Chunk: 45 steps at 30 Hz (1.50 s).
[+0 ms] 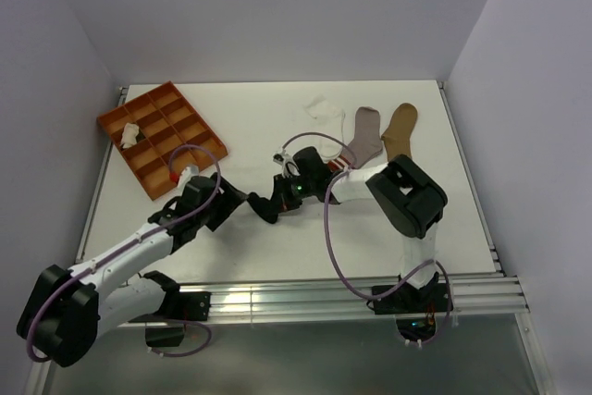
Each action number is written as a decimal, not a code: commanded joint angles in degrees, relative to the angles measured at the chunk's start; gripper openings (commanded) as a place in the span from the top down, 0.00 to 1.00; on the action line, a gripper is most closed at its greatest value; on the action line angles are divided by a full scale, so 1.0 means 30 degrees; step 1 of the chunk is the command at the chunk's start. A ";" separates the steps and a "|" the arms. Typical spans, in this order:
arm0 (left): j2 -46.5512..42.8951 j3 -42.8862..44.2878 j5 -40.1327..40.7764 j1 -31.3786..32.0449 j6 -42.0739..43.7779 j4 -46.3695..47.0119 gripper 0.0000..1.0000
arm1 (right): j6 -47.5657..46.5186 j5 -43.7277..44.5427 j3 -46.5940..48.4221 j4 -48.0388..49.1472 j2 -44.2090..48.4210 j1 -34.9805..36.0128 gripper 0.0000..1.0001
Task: Roll the socks
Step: Roll the sock at the center of the board.
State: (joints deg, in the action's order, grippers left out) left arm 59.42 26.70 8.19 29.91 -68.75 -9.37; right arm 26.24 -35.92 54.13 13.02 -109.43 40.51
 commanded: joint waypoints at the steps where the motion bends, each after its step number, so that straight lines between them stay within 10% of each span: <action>1: 0.0260 -0.0783 -0.0502 0.0633 -0.0256 0.1771 0.15 | 0.2762 -0.3226 -0.0844 -0.1151 -0.1930 -0.0114 1.00; 27: 0.6179 -0.0491 -0.1557 0.2861 -0.0813 0.5758 0.35 | 1.4189 -0.5370 -0.4214 0.9369 -0.5418 -0.2077 1.00; 45: 0.7234 -0.0228 -0.1030 0.2979 -0.0667 0.5378 0.35 | 1.3724 -0.4139 -0.4448 0.6940 -0.5829 -0.2927 1.00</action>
State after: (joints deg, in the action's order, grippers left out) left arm 78.83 25.82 3.77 38.46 -71.29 11.35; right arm 65.54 -56.23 43.81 49.25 -122.06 33.47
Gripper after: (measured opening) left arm 0.649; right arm 0.046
